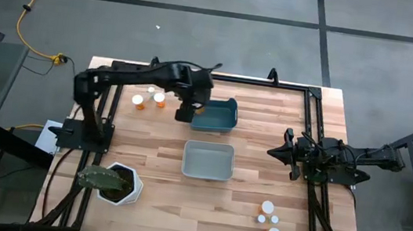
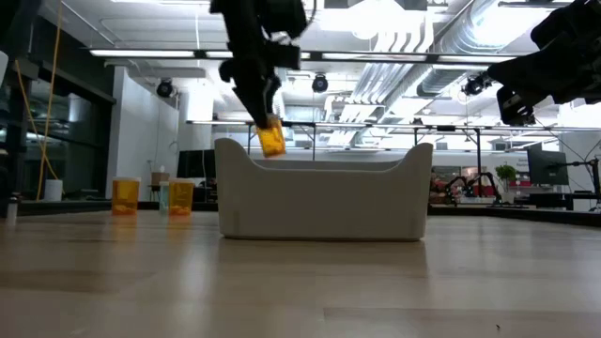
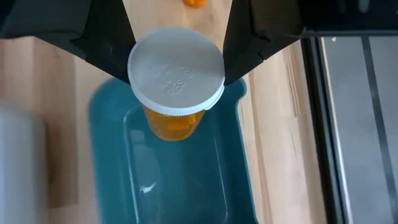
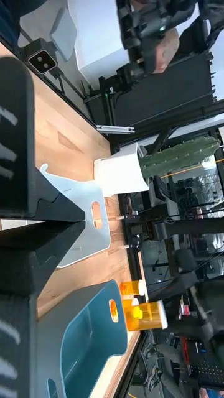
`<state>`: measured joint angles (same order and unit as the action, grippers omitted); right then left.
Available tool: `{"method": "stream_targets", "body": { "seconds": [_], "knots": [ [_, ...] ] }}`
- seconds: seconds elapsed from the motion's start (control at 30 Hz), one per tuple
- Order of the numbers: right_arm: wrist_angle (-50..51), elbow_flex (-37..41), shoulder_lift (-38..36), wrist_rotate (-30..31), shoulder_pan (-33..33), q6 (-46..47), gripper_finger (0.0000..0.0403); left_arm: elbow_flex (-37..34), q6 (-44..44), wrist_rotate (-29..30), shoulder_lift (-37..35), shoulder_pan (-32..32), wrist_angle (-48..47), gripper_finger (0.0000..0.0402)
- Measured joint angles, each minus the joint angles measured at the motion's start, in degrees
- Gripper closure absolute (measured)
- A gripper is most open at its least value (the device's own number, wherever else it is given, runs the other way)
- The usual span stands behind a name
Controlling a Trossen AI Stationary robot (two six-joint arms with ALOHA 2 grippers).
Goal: Pick and place medicine bottles into bin by pill shape (circle, oval)
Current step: Put the orange capsule bottle into the blue bin
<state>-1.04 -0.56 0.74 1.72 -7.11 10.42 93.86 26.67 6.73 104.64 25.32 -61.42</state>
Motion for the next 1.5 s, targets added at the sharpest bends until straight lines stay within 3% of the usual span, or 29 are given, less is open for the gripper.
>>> {"method": "stream_targets", "body": {
  "seconds": [0.6,1.5],
  "knots": [
    [0.0,0.0,0.0,0.0,0.0,0.0,0.0402,1.7,2.1,-0.2,10.4,1.5,-0.9,0.0214],
    [0.0,0.0,0.0,0.0,0.0,0.0,0.0402,1.7,2.1,-1.8,10.8,1.5,-0.8,0.0213]
  ]
}}
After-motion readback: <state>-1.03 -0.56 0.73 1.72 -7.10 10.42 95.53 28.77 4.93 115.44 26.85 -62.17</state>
